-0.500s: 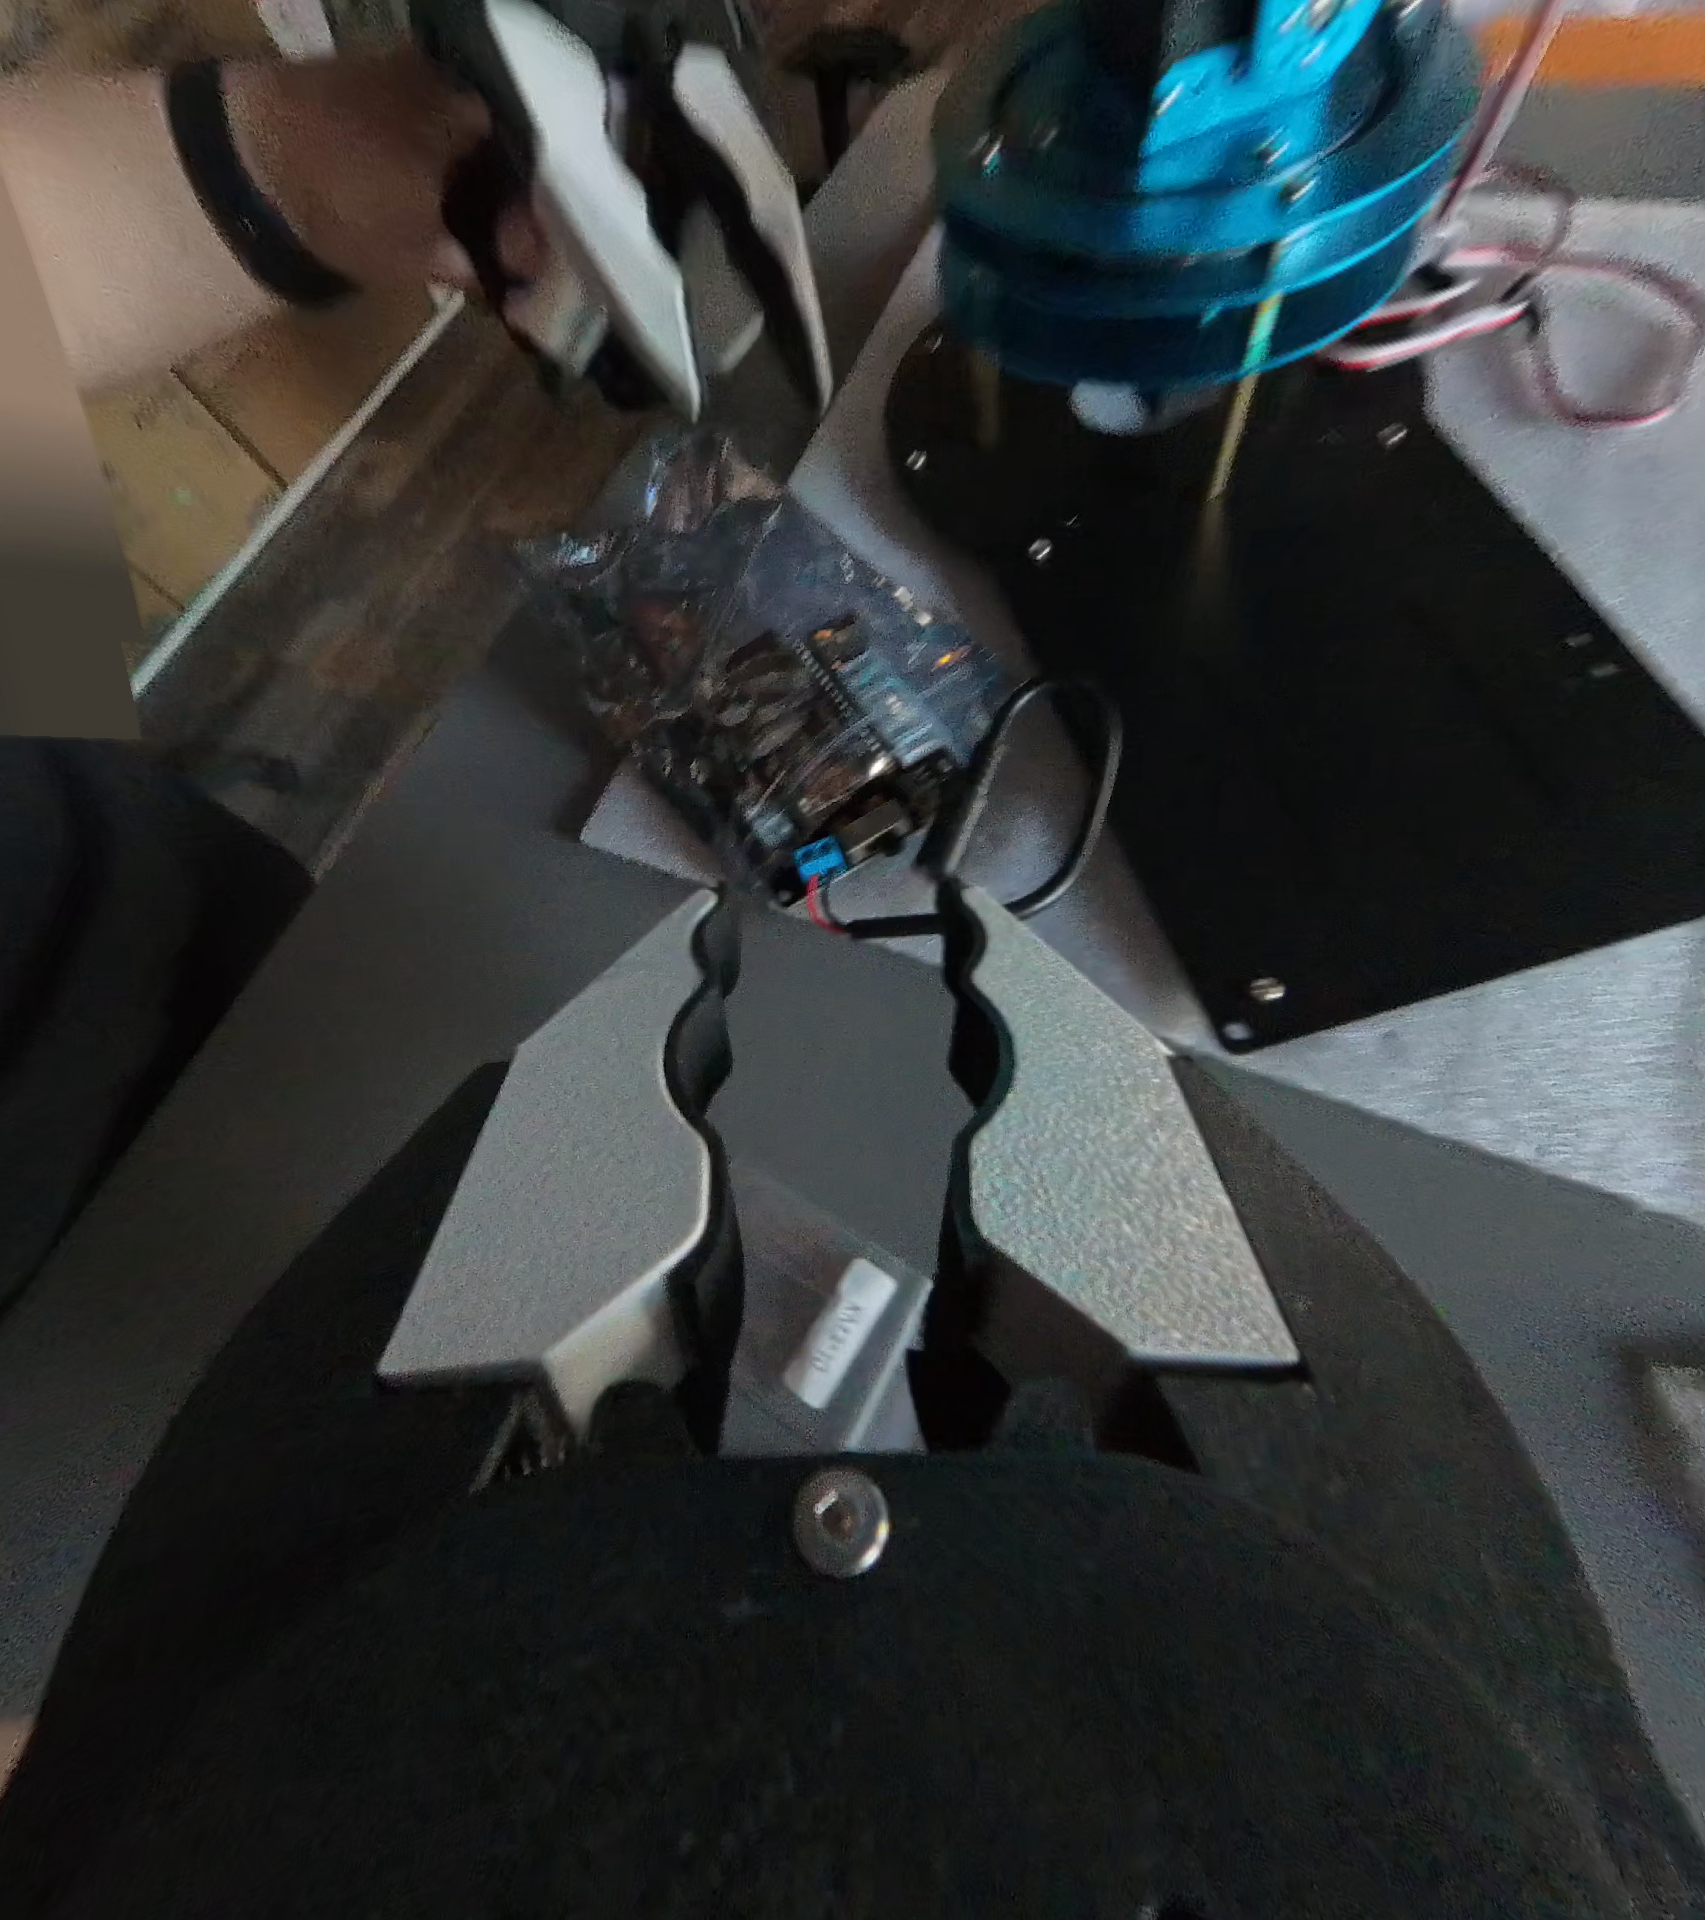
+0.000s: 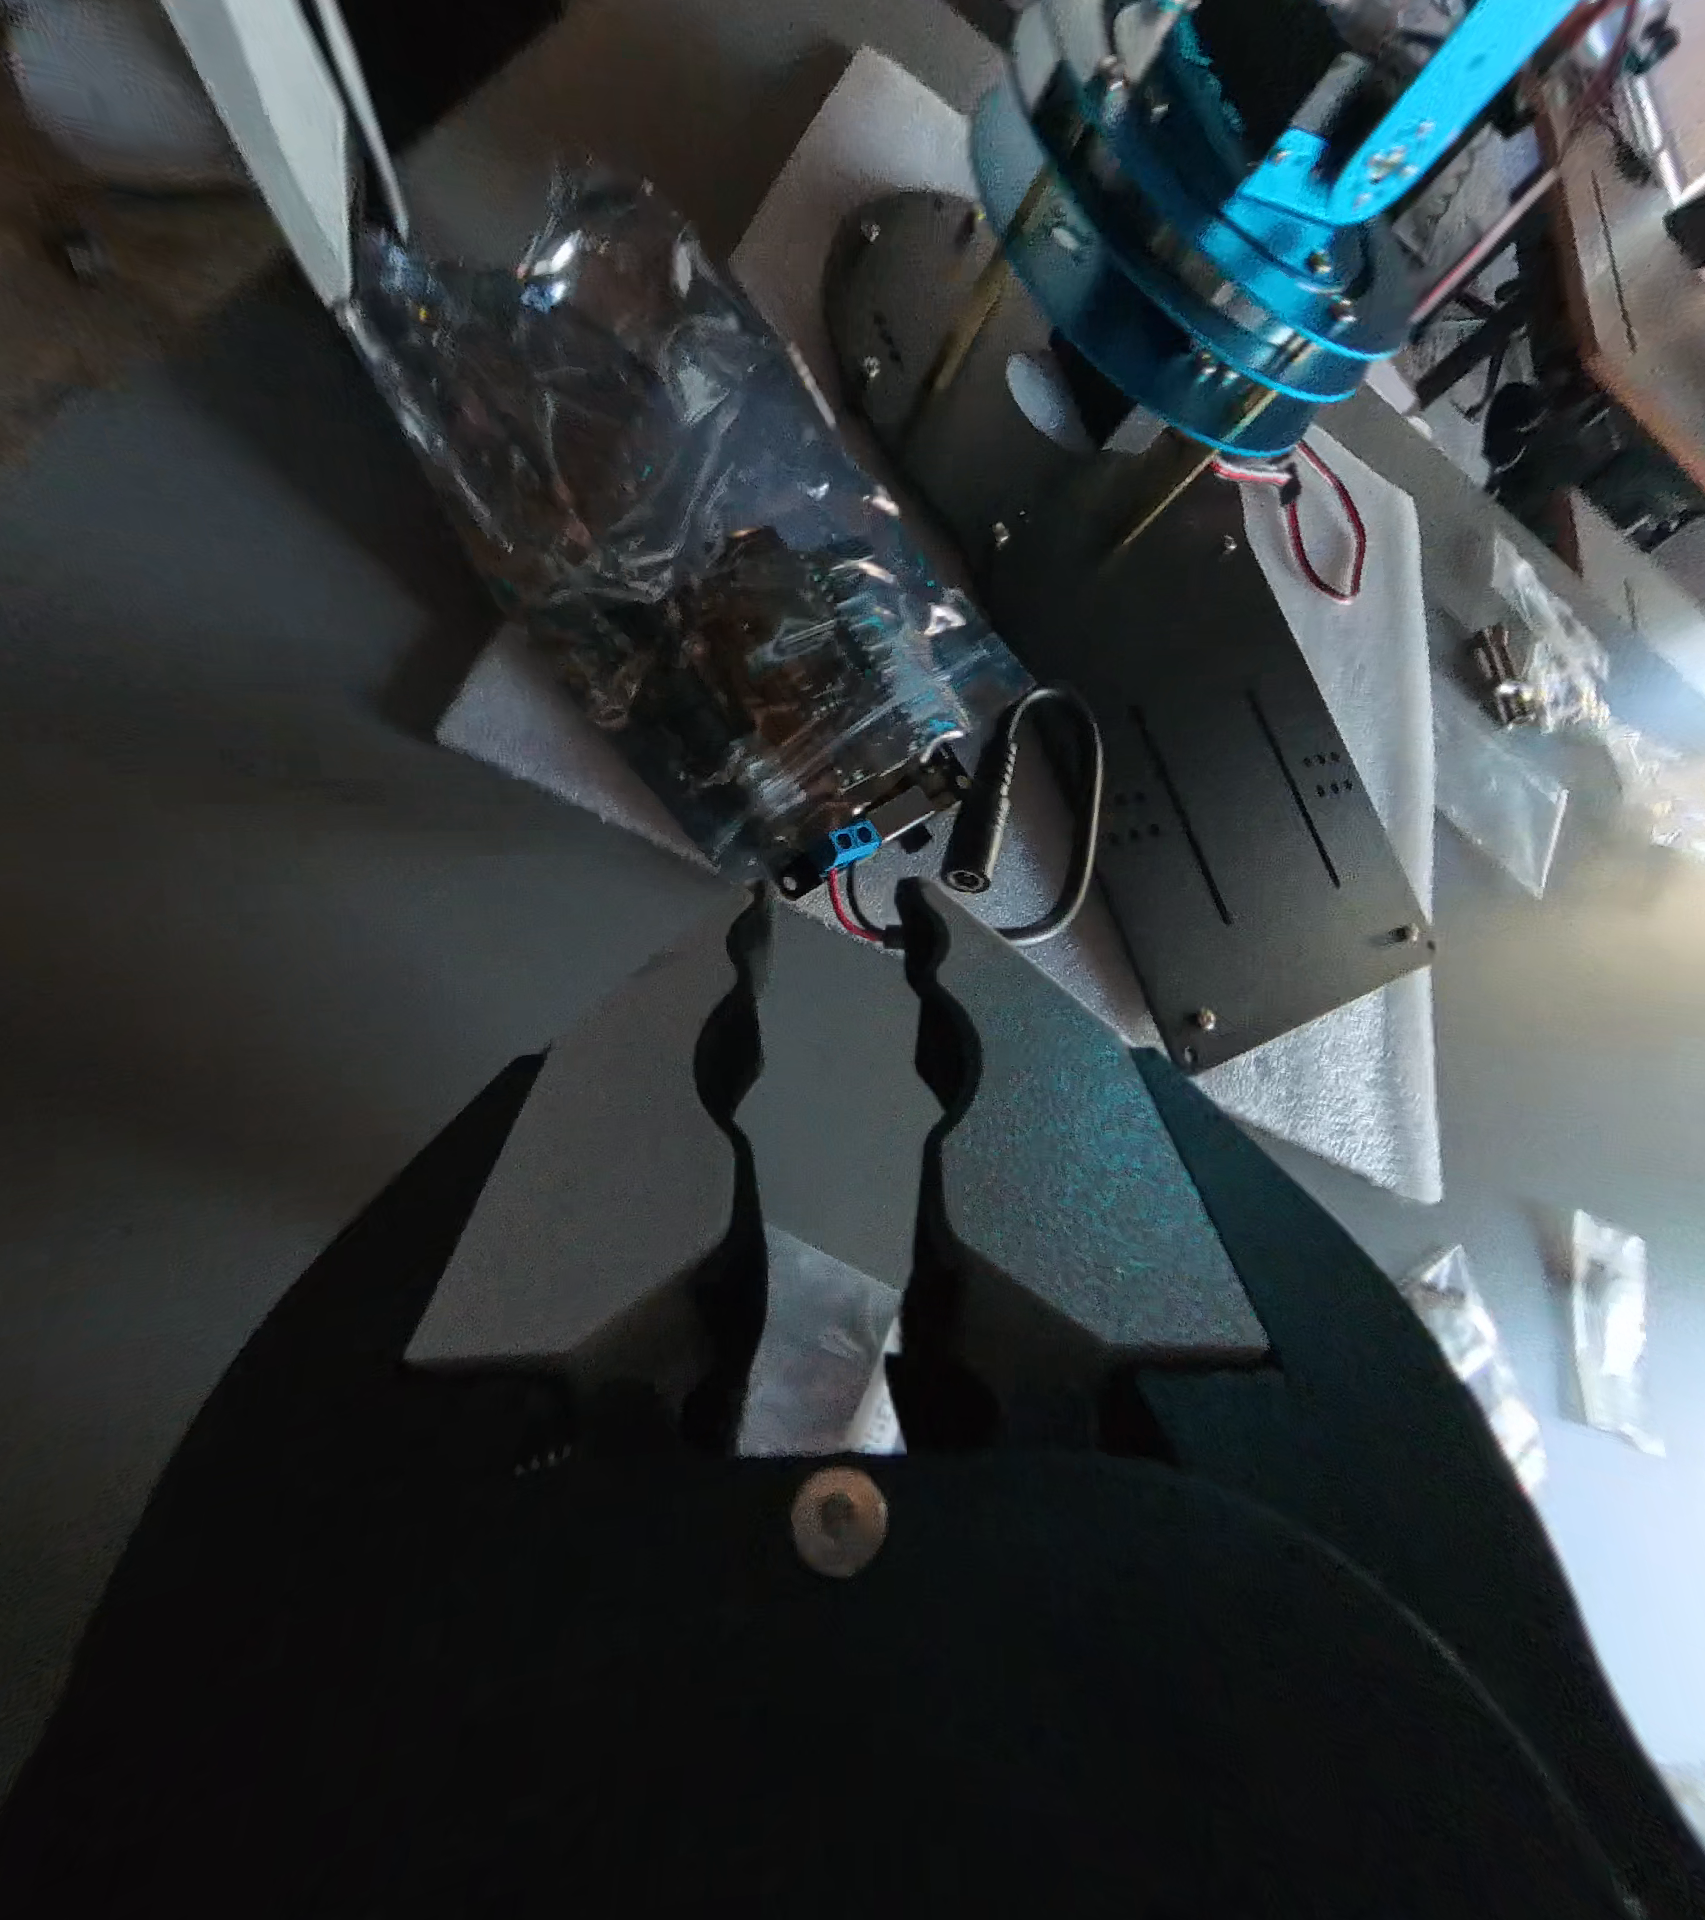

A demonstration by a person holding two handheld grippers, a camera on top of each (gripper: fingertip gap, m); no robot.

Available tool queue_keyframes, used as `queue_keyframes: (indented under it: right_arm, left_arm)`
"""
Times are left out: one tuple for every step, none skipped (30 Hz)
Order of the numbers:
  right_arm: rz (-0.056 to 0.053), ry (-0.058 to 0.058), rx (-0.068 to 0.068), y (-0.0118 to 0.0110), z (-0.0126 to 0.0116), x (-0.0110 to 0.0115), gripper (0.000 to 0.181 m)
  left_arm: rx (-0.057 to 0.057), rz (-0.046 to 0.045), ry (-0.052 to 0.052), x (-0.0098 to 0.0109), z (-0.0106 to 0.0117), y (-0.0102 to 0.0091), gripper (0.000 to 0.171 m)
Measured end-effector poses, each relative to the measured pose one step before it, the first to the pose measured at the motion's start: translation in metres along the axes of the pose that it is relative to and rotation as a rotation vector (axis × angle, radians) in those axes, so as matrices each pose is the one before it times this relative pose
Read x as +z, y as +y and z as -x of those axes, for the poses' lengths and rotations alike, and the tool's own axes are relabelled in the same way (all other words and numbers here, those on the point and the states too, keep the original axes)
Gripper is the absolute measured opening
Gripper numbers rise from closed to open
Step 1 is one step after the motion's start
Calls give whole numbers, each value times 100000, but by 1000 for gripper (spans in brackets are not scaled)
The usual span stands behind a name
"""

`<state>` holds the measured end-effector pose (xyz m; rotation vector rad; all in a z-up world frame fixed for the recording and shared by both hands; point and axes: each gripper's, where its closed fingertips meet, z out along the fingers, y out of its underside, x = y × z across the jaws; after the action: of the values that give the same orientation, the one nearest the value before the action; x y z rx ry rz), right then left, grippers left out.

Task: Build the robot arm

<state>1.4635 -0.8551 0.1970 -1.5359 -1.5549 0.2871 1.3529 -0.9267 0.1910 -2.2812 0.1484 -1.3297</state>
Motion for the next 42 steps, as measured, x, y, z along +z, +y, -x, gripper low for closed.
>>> queue_keyframes:
  right_arm:
    - [1424, -1724, -3541, 254, 370, 303, 25]
    - [1639, -1796, -1027, 276, 286, 345, 26]
    - [1500, 1602, 513, 268, -291, 285, 27]
    - [-509, 605, 1622, -28, -217, 117, 26]
    - [584, -869, 2078, 120, -48, 57, 24]
    - [522, -366, 1363, 111, -106, -23, 25]
    - [346, -494, 1362, 99, -56, -18, 24]
    - [102, -1466, 1709, 41, 94, 7, 22]
    - [335, -778, 785, 59, -22, 24, 22]
    - [1138, -381, 334, 191, -76, 67, 16]
    - [-606, -1874, 385, -133, 108, 66, 15]
    - [146, -1547, 395, -46, 46, 86, 15]
    - [376, -983, 8, -44, 14, 77, 14]
    - [310, -1163, -353, -42, 88, 46, 9]
    - [249, -1344, -769, 14, 147, 59, 5]
    - [-314, -720, 88, -38, 10, 46, 5]
    - [-1540, -1056, 1499, -284, 31, -26, 5]
    - [-322, -270, 1284, -100, -93, -21, 5]
    - [1469, -909, 139, 233, 48, 40, 5]
    - [-254, -349, 1336, -36, -7, -26, 5]
    - [-243, -522, 1648, -39, 50, -61, 4]
    - [-410, -344, 350, -42, 27, -61, 4]
    - [-436, 50, 341, -46, -40, -100, 4]
    - [297, 32, 507, 17, -48, -72, 4]
    - [-678, 442, 206, -175, -87, -110, 4]
    - [-877, -352, 38, -225, 13, -88, 4]
    - [239, 9, -493, -86, -102, -76, 4]
    - [-103, -141, -689, -79, -60, -49, 5]
    - [-165, -34, 177, -204, -20, -143, 4]
    - [-401, 1119, -672, -296, -136, -149, 4]
    - [-113, 1223, -1898, -216, -119, -125, 4]
    - [-176, 937, -943, -135, -119, -40, 4]
    - [180, -468, 245, -30, 72, 7, 4]
    - [-35, -1202, 1215, -45, 147, 13, 4]
    - [-623, -325, 909, -121, 37, -45, 4]
    - [-33, -426, 939, -151, 26, -74, 4]
    - [-844, -916, 1086, -290, 34, -152, 4]
    - [-1008, 927, -10, -249, -266, -196, 4]
    - [-958, 1295, -176, -171, -321, -146, 5]
    - [81, -457, 378, -10, -38, -9, 5]
    - [588, 400, -185, 107, -97, 69, 5]
    - [201, 507, -1263, 31, -14, 51, 5]
  left_arm:
    - [-1298, 319, 811, 139, -24, -39, 23]
    - [-1761, 131, 903, 160, -12, -67, 22]
    - [-1036, 776, 756, 178, 0, 47, 19]
    - [139, 1350, 602, 169, -32, 147, 12]
    - [1387, 516, 78, 151, -9, 84, 8]
    - [2045, 610, 167, 136, -62, 128, 2]
    - [1497, 801, 518, 37, -230, 33, 1]
    - [1907, -333, 989, -135, -457, -259, 0]
    - [2391, 312, 108, -217, -446, -338, 0]
    - [2730, 1738, -1616, -233, -320, -275, 0]
    - [3746, 2645, -2389, -251, -310, -284, 0]
    - [3921, 3197, -2884, -306, -294, -327, 0]
    - [3225, 2806, -2197, -367, -376, -454, 0]
    - [2062, 2856, -1725, -415, -337, -472, 0]
    - [1707, 2312, -2017, -528, -128, -485, 0]
    - [940, 1171, -1935, -565, 86, -460, 0]
    - [-1366, 1291, -572, -480, 136, -195, 0]
    - [-2644, 546, 1230, -361, 18, -112, 0]
    - [-2453, -1492, 798, -366, 47, -250, 0]
    - [-1281, -332, 297, -296, -7, -28, 0]
    - [-368, 603, 308, -187, -36, 41, 0]
    - [439, -323, 136, -161, -28, -65, 0]
    - [-457, 94, 155, -116, 34, 19, 0]
    - [-1321, 785, 1213, -91, -35, 182, 0]
    - [-1662, -114, 2275, -155, -140, 80, 0]
    - [-1643, -79, 2023, -217, -47, 119, 0]
    - [-1370, 487, 1066, -253, 189, 179, 0]
    - [-1126, 115, 132, -232, 311, 145, 0]
    - [-519, 1082, 842, -66, 103, 277, 0]
    - [-343, 833, 799, 57, 65, 235, 0]
    - [72, 784, -309, 69, 208, 221, 0]
    - [-194, 377, 53, 13, 179, 124, 0]
    - [-326, -162, 107, -51, 136, 31, 0]
    - [71, 404, -603, -65, 177, 88, 0]
    - [606, 1029, -89, -4, 41, 203, 0]
    - [516, 1397, -399, 53, 78, 244, 0]
    - [547, 1500, -312, 77, 37, 269, 0]
    - [590, 903, 59, 39, -20, 159, 0]
    - [283, -319, 312, -10, -23, -26, 0]
    - [-143, -211, 409, -27, 18, -29, 0]
    - [-165, -214, 104, -25, 75, -11, 0]
    - [140, 171, 92, -12, 42, 66, 0]
